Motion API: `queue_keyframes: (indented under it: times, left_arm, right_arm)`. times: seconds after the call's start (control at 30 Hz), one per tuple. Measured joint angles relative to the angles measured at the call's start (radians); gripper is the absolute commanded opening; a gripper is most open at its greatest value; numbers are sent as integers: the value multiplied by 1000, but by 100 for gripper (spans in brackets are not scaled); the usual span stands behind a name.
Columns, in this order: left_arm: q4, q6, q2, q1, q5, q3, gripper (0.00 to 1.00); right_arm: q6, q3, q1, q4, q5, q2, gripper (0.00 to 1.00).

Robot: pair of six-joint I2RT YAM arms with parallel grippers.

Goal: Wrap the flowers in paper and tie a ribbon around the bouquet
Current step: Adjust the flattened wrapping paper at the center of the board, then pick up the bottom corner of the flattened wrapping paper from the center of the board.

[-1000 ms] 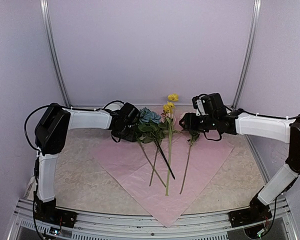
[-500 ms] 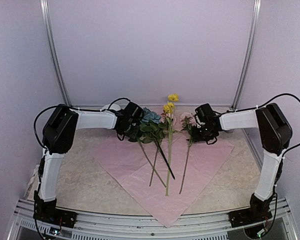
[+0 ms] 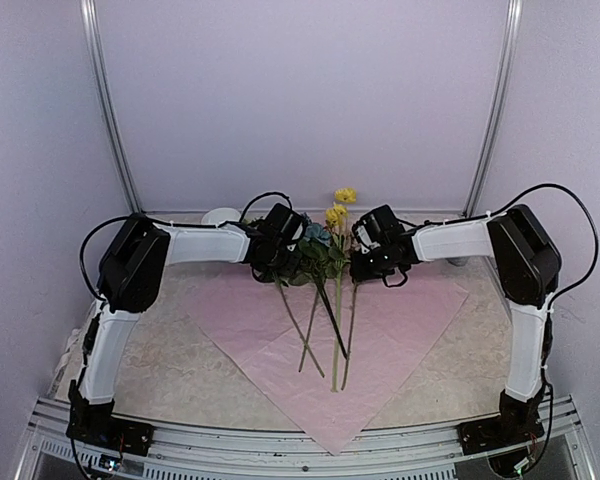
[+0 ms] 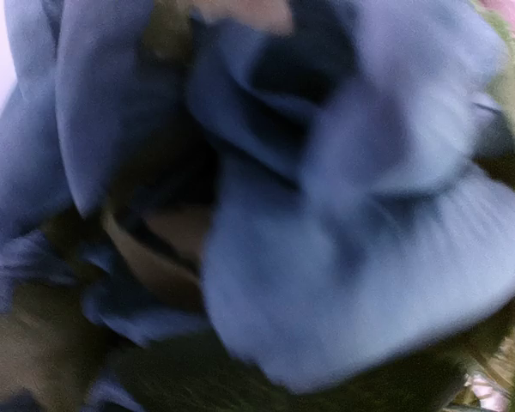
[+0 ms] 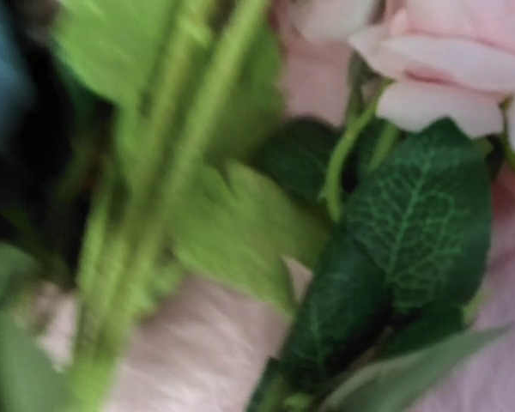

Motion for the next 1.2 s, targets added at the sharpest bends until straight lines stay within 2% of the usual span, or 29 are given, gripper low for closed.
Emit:
queue_keyframes:
  times: [0.13, 0.23, 0.4, 0.57, 0.67, 0.77, 0.93, 1.0, 1.2]
  left_arm:
    - [7, 6, 1, -22, 26, 17, 52]
    - [-8, 1, -18, -21, 27, 16, 57]
    - [-104, -60, -198, 32, -2, -56, 71]
    - [-215, -177, -486, 181, -52, -208, 83]
    - [-271, -287, -622, 316, -77, -373, 92]
    - [-301, -339, -657, 472, -70, -491, 98]
    - [-354, -381, -663, 736, -56, -616, 99]
    - [-360, -381, -657, 774, -54, -613, 99]
    - [-339, -373, -518, 768, -31, -557, 92]
  right_arm:
    - [2, 23, 3, 21, -13, 2, 31]
    - [6, 12, 5, 19, 2, -14, 33]
    - [8, -40, 5, -15, 66, -133, 38]
    - [-3, -71, 3, -25, 93, -293, 40]
    - [-20, -97, 3, -18, 84, -357, 41]
    - [-42, -137, 3, -3, 72, -393, 41]
    - [-81, -204, 3, 2, 46, -401, 42]
    - [-96, -215, 3, -2, 31, -399, 42]
    - [-123, -218, 3, -1, 5, -394, 43]
